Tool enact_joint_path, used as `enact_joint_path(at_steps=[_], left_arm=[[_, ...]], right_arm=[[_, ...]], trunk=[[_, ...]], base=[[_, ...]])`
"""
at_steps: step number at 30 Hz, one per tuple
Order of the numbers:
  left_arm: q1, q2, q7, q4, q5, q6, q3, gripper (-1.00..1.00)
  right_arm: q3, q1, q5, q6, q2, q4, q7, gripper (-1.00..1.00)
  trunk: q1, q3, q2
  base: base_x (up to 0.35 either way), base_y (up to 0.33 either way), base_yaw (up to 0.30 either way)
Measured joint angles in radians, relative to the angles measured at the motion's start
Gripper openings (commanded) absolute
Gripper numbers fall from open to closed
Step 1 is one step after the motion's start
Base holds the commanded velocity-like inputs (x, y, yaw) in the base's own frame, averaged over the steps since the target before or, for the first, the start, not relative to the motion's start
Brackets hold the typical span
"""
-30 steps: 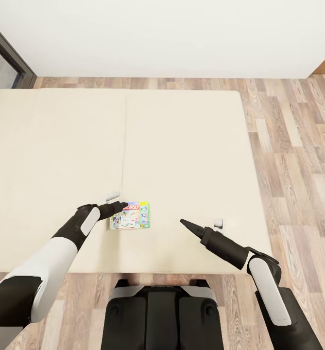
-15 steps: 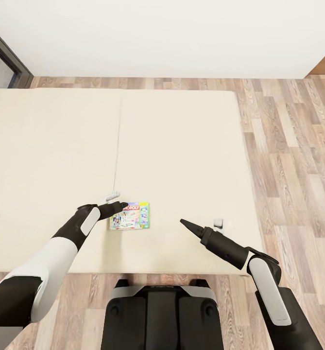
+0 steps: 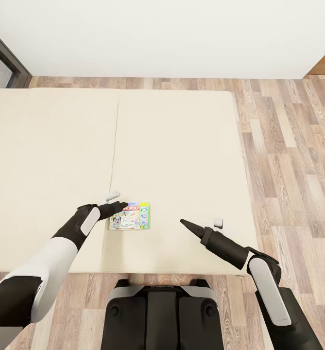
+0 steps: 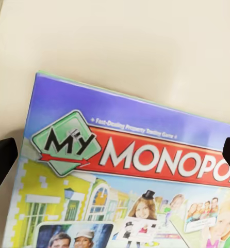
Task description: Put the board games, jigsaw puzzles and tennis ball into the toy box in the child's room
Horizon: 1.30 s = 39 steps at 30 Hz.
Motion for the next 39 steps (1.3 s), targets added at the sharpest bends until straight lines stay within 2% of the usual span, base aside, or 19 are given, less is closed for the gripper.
enact_joint_path(at_steps=[7,20,32,39], left_arm=[[0.000,0.000,0.000,0.000,0.000,0.001,0.000,1.00],[0.000,0.000,-0.001,0.000,0.000,0.001,0.000,1.00],[0.000,0.001,-0.001,0.000,0.000,0.001,0.000,1.00],[0.000,0.001,-0.001,0.000,0.000,0.001,0.000,1.00]], right_arm=[[0.000,0.000,0.000,0.000,0.000,0.000,0.000,1.00],[0.000,0.000,0.000,0.000,0.000,0.000,0.000,1.00],[0.000,0.000,0.000,0.000,0.000,0.000,0.001,1.00],[0.000,0.000,0.000,0.000,0.000,0.000,0.001,1.00]], trunk=[[0.000,0.000,0.000],[0.000,0.000,0.000],[0.000,0.000,0.000],[0.000,0.000,0.000]], base=[[0.000,-0.057,0.000],[0.000,-0.259,0.000],[0.000,-0.038,0.000],[0.000,-0.229,0.000]])
